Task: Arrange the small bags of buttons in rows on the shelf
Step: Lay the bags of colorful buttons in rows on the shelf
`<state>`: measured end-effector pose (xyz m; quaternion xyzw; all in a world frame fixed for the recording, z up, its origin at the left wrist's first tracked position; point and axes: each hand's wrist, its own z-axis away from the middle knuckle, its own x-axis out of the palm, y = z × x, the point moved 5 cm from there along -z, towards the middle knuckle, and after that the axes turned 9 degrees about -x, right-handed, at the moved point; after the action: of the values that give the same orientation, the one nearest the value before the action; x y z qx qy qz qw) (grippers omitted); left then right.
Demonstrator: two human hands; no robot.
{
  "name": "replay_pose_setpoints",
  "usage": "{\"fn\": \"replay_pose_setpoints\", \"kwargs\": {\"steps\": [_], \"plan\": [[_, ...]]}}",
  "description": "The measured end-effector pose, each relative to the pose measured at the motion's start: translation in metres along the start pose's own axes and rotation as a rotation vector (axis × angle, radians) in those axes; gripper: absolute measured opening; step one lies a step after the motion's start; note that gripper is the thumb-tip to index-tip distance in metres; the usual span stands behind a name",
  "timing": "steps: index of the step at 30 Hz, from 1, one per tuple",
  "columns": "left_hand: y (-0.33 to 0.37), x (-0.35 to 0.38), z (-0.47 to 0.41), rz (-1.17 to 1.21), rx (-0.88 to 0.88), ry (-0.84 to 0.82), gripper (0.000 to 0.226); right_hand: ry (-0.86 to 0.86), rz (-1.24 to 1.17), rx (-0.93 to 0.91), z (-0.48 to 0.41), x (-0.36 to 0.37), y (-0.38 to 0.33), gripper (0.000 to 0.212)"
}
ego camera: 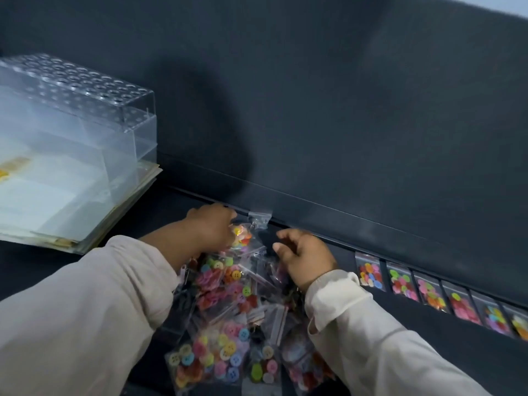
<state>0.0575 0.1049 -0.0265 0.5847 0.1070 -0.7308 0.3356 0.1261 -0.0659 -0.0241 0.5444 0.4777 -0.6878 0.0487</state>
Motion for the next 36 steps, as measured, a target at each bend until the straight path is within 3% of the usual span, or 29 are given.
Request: {"fn": "replay_pose_setpoints", "kwargs": {"steps": [5,11,17,22,25,30,36], "plan": [[-0.007,0.0,-0.01,0.238,-0.008,0.02,0.022,-0.01,0.011,0.008,-0.004,0.003,0.001,0.032],[-0.012,-0.016,-0.006,0.641,0.054,0.043,0.017,0.025,-0.06,-0.036,-0.012,0.005,-0.01,0.03],[-0.016,-0.021,0.003,0.886,-0.006,0.078,0.023,-0.206,-0.098,-0.04,-0.017,0.033,-0.016,0.038],[-0.028,-0.018,0.011,1.058,-0.06,0.08,0.027,-0.109,0.009,-0.063,-0.02,0.037,-0.016,0.006],[-0.03,-0.018,0.015,1.133,-0.09,0.07,0.018,-0.043,0.002,-0.072,-0.021,0.034,-0.017,0.025],[-0.026,-0.018,0.021,1.29,-0.166,-0.038,0.006,0.13,-0.329,-0.037,-0.02,0.017,-0.018,0.027],[-0.015,-0.028,0.037,1.249,-0.135,0.003,0.006,0.228,-0.67,-0.031,-0.006,-0.011,-0.018,0.028]]}}
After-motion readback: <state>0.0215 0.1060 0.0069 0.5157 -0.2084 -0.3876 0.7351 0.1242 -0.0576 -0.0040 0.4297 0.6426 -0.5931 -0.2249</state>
